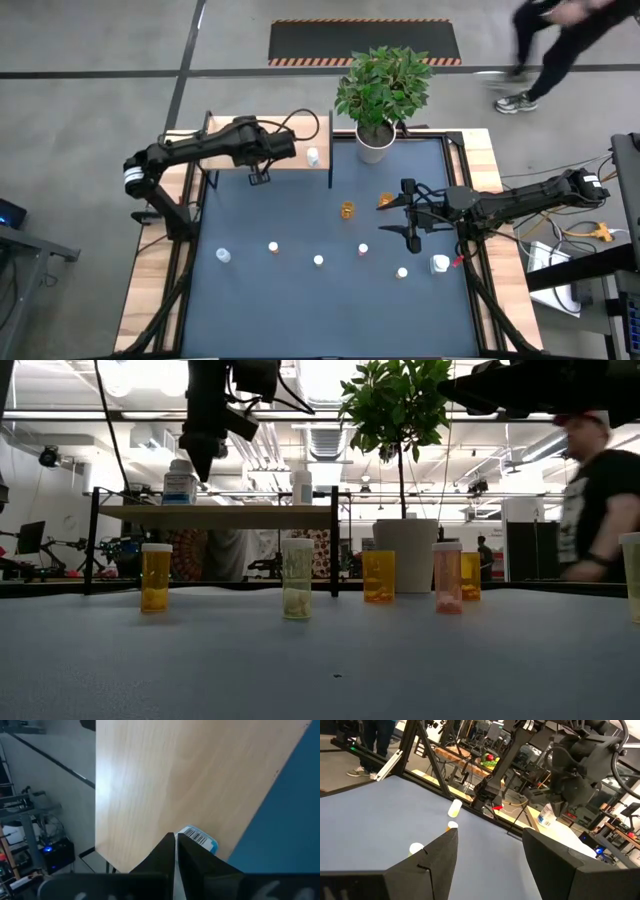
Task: Pick and place medicine bottles onto shelf by color
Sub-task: Put the left white pill bottle on the shelf
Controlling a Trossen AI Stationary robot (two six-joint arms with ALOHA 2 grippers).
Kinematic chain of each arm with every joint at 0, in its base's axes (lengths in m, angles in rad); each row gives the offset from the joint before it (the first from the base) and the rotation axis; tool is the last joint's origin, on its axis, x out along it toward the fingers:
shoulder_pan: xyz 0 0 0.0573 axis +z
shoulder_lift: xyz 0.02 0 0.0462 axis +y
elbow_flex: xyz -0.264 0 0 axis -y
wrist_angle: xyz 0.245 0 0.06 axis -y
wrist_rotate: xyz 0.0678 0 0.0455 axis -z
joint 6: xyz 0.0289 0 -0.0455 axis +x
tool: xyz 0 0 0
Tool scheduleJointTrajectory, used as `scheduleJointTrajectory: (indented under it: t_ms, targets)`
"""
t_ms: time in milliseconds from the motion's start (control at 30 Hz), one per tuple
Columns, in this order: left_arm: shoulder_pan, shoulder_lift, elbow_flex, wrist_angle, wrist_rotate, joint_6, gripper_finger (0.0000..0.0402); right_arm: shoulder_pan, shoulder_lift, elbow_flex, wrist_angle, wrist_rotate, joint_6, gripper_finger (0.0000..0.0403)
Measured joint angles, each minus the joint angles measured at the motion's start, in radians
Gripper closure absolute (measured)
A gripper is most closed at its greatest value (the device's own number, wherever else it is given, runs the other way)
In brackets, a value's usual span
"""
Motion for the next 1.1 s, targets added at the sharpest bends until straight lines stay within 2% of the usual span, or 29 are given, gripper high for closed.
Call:
scheduleJointTrajectory:
  t_ms: [1100]
  targets:
    - [0.074,-0.018,-0.004,-0.137,0.003,0.000,0.0400,0.000,0.000,0.000,0.000,-0.001,0.007,0.0188]
